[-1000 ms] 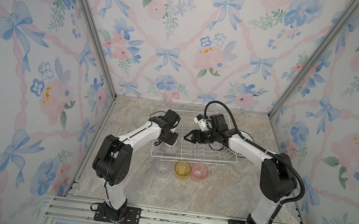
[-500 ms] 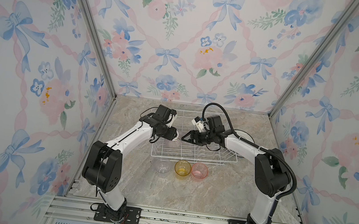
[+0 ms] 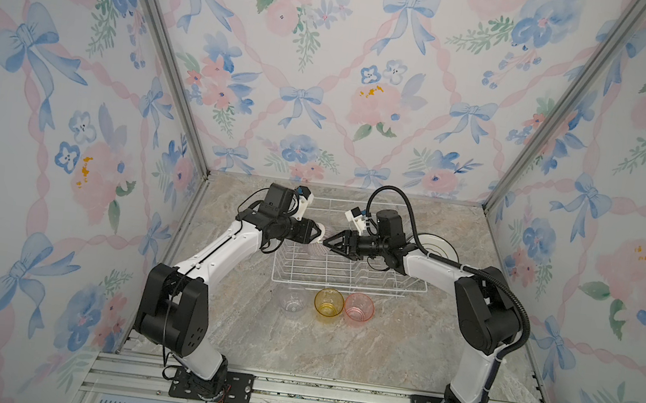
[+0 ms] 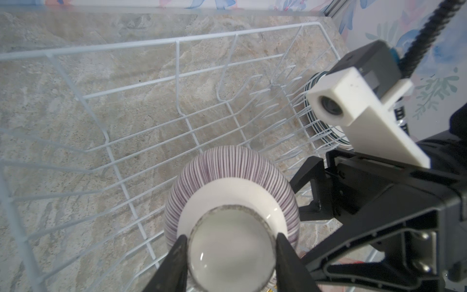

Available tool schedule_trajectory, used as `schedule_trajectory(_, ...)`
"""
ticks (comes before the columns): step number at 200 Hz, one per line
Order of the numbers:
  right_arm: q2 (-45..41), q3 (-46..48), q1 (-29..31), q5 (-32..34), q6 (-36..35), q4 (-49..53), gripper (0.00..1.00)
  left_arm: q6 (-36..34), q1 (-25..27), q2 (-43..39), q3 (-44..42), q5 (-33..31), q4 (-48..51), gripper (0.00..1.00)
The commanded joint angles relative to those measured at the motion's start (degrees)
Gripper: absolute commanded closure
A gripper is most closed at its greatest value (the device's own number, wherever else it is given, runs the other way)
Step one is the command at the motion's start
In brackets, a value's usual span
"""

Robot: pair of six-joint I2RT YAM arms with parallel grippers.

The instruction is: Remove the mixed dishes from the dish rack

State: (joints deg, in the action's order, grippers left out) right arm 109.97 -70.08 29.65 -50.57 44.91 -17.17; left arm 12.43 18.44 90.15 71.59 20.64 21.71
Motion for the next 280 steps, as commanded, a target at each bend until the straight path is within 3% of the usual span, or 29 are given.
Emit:
schedule_trajectory(1, 0.65, 1.22, -0.47, -2.58, 7.59, -12.72, 0.38, 1.44, -0.66, -1.97, -0.7, 3.49, -4.47, 0.9)
schedule_trajectory(53, 5.83, 4.41, -2.24, -4.17, 29.96, -45.36, 0.49, 3.65, -2.16, -1.96, -1.9, 6.28, -8.52, 0.9)
schedule_trajectory(70, 7.63, 3.77, -2.1, -4.53, 33.52, -50.11, 0.61, 4.0, -2.28, -1.64, -1.72, 7.16, -9.18, 0.9)
schedule_trajectory(79, 8.11, 3.64, -2.02, -4.54, 34.32, -51.24, 0.69, 4.17, -2.28, -1.38, -1.63, 7.47, -9.43, 0.9)
schedule_trajectory(200, 7.17, 0.29, -1.18, -6.19, 34.69, -50.61, 0.91, 4.61, -2.37, 0.11, -1.42, 8.04, -10.55, 0.9)
schedule_trajectory(214, 5.04, 0.01, -1.24, -6.7, 29.74, -42.69, 0.9, 4.34, -2.44, -0.23, -1.37, 7.64, -10.38, 0.89)
schedule_trajectory(223, 2.54, -0.9, -1.66, -7.57, 21.46, -31.34, 0.9, 3.49, -2.44, -0.66, -1.53, 7.11, -10.45, 0.88)
schedule_trajectory(235, -1.16, -4.8, -1.98, -5.54, 2.28, -4.91, 0.9, 2.72, -2.57, -0.57, -1.16, 6.04, -10.08, 0.88)
schedule_trajectory(243, -2.86, -9.35, -1.53, -0.59, -13.34, 15.06, 0.9, 2.81, -2.53, -0.31, -0.84, 6.55, -9.98, 0.88)
schedule_trajectory(251, -3.45, -14.15, -0.61, 5.37, -24.32, 29.83, 0.9, 3.16, -2.4, -0.07, -0.62, 6.92, -10.03, 0.88)
schedule_trajectory(262, -3.37, -18.13, 0.54, 11.27, -30.76, 39.52, 0.87, 3.22, -2.12, -0.19, -0.7, 6.6, -10.07, 0.88)
schedule_trajectory(280, -3.13, -20.22, 1.53, 15.98, -33.85, 44.28, 0.84, 2.65, -1.34, -0.98, -1.48, 4.25, -10.09, 0.88)
